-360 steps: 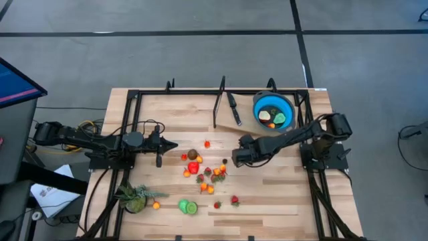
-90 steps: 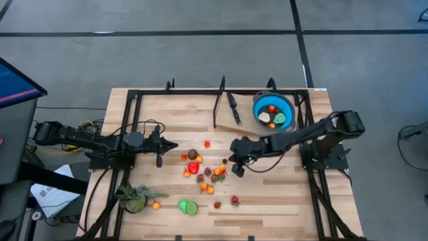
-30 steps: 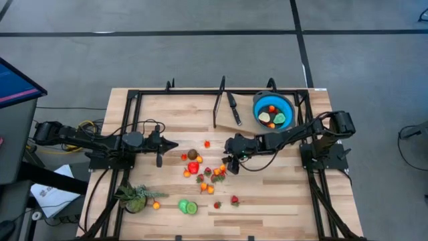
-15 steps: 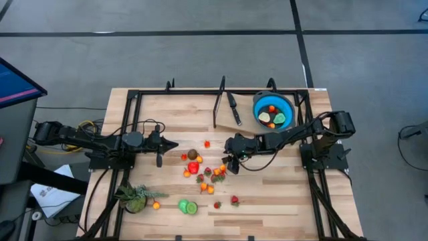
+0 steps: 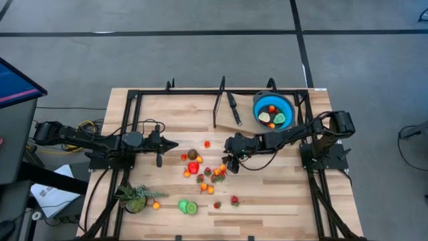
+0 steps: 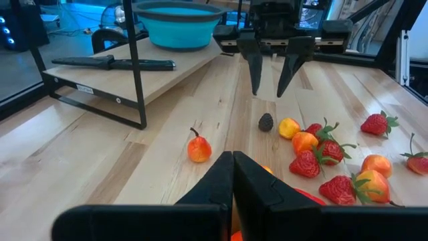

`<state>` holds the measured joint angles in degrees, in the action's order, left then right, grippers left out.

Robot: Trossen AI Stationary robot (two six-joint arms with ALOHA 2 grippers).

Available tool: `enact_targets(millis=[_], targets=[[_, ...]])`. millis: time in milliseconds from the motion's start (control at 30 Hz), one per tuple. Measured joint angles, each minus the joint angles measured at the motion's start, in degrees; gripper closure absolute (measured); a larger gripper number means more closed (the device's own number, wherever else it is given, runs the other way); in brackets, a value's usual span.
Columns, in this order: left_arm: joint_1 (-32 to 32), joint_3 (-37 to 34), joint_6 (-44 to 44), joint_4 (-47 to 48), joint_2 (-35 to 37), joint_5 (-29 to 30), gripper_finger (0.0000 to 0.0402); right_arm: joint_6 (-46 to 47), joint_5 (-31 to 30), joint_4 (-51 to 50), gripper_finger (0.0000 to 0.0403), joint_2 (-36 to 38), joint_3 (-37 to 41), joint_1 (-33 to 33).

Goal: Pick & Place Fruit
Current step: Put the blackberry into the blue colander

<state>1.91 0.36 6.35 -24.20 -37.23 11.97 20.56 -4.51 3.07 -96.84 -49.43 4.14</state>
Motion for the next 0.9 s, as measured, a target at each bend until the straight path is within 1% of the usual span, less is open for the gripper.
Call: enact_targets(millis=[200,500,667,733,900], targets=[[0.0,0.0,0.0,-0.3,0.0,0.0,0.0401,0.0,0.0,0.0,0.0259,0.0,0.0,0.0],[0.0,0.0,0.0,-0.3,0.0,0.0,0.0401,0.0,0.0,0.1,0.0252,0.0,0.0,0.0],[0.0,0.0,0.0,-0.3,0.0,0.0,0.0401,-0.1,0.0,0.9,0.0257,0.0,0.0,0.0],[0.0,0.0,0.0,-0.3,0.0,0.0,0.0401,-1.3,0.0,0.8,0.026,0.0,0.0,0.0],[0.0,0.0,0.0,-0.3,0.0,0.0,0.0401,-7.9,0.1,0.3,0.0263,0.0,0.0,0.8]])
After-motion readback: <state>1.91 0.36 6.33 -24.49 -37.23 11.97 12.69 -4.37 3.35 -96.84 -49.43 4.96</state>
